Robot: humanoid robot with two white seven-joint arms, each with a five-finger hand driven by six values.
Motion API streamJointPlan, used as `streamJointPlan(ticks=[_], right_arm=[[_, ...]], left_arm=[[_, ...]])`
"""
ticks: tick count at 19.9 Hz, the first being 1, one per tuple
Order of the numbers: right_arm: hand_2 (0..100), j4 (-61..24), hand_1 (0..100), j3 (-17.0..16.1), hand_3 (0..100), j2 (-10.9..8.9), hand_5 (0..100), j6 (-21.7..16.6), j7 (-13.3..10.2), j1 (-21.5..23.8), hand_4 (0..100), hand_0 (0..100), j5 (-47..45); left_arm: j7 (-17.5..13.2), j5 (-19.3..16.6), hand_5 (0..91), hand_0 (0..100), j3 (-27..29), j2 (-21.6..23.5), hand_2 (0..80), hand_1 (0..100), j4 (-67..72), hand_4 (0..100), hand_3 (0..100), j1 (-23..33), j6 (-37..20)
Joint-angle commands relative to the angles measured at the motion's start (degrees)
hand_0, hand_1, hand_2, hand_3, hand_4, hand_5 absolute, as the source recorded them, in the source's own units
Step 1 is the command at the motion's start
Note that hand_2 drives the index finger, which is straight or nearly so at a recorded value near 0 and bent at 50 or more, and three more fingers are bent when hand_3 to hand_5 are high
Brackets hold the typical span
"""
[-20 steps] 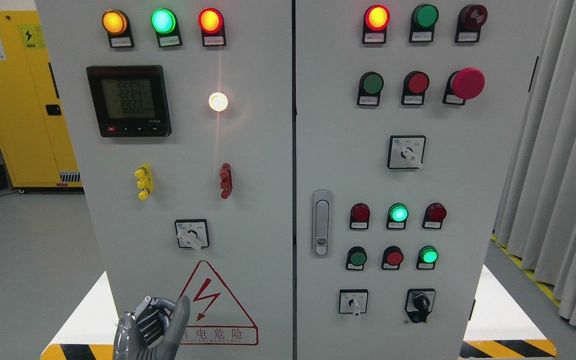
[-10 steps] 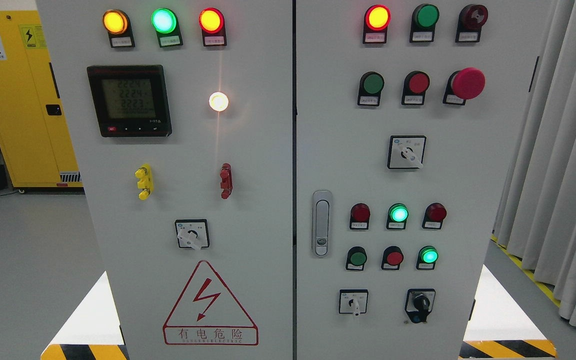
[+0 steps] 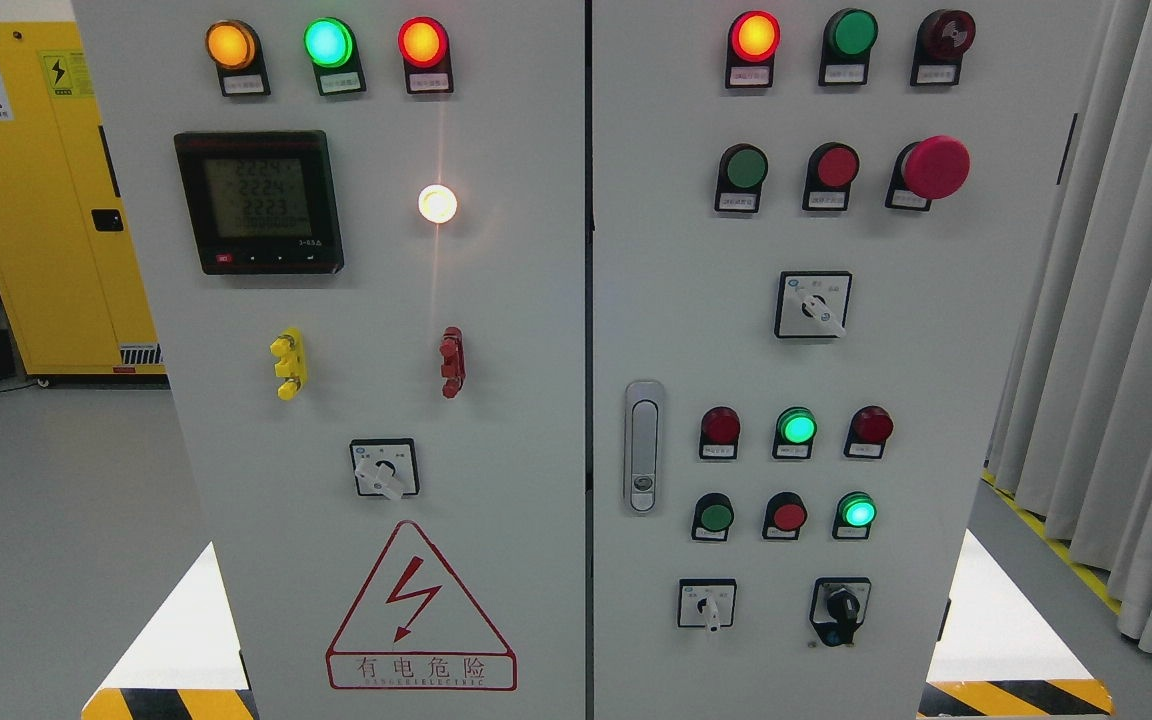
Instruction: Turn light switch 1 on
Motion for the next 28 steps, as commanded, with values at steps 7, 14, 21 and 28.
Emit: streamJointPlan(ticks=[7,14,21,28], right_arm=[[4,0.00,50,0.00,0,0.00,0,0.03,0.04,0.00,0,0,0.00],[4,0.00,50,0.00,0,0.00,0,0.03,-0.04,0.00,0,0,0.00],[4,0.00,50,0.00,0,0.00,0,0.03,0.04,0.00,0,0,0.00],[4,0.00,50,0.00,0,0.00,0,0.03,0.04,0.00,0,0,0.00]], left_arm=[[-4.16,-1.61,0.0,27,-5.40,2.04,4.8,38,56.51,24,22,-5.64,-0.72],[-4.25,-1.52,0.0,31,-12.72,2.13,0.0,34,62.43,0,0,-8.28,5.60],[-6.27,-1.52,0.0,36,-12.89,1.43,0.0,22,65.23,0,0,-8.28,8.33],[-6.18,-1.25,0.0,33,-13.16,0.99,0.0,14,65.42,0,0,-8.28,8.33]])
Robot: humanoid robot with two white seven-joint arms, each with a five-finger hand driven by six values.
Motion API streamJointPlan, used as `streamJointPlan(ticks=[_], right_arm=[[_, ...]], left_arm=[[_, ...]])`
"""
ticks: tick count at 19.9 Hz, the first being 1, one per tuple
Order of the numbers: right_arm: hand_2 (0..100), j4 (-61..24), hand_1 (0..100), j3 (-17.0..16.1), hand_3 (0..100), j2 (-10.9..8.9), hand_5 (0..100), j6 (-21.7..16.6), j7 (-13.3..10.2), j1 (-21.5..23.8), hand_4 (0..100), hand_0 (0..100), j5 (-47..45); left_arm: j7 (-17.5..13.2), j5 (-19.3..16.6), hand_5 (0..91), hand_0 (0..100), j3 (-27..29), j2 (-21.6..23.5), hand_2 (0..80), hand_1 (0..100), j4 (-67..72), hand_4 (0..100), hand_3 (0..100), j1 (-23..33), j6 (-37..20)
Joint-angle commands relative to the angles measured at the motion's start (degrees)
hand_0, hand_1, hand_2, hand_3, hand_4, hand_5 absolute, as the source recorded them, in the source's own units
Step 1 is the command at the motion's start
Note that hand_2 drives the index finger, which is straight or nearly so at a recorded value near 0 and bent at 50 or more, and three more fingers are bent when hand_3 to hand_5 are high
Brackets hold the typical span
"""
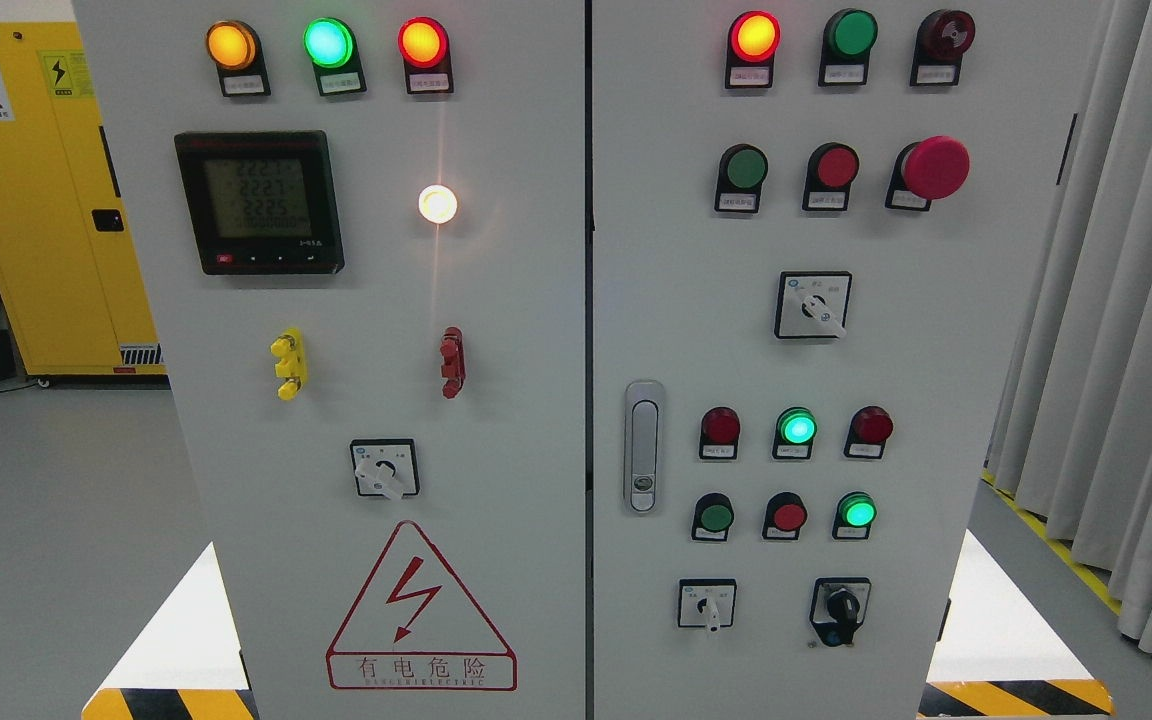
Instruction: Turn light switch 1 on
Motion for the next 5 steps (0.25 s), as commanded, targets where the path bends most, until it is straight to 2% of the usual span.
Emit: streamJointPlan(ticks=[1,5], right_arm=[[4,0.00,50,0.00,0,0.00,0,0.04,0.04,0.00,0,0,0.00],[4,0.00,50,0.00,0,0.00,0,0.04,0.04,0.00,0,0,0.00]], left_arm=[[-0.11,1.22,0.0,33,-2.26,-0.48,0.0,14,7.68,0,0,-0.16,0.08],[-0.02,1.57,0.0,32,-2.26,-0.48,0.0,13,7.68,0,0,-0.16,0.16]])
